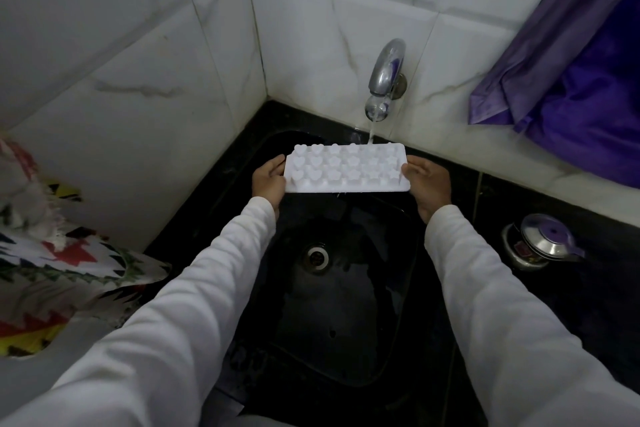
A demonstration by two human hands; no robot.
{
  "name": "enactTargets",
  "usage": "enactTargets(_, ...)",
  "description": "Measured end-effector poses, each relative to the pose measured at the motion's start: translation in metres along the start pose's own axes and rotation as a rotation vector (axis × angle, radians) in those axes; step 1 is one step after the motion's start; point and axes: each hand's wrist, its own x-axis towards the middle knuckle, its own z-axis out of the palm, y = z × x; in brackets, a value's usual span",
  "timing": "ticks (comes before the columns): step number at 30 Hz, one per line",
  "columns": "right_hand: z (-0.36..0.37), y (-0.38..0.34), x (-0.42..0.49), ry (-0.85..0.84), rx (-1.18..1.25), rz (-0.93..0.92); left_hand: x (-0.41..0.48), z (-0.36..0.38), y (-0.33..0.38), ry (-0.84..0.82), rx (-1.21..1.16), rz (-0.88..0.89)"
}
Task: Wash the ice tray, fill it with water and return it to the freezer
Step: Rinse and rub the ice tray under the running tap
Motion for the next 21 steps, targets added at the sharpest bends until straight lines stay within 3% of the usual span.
enactTargets(21,-0.029,0.011,0.012,0.115,0.079,0.042,-0.013,0.036,0.018,-0.184,-0.051,0.023)
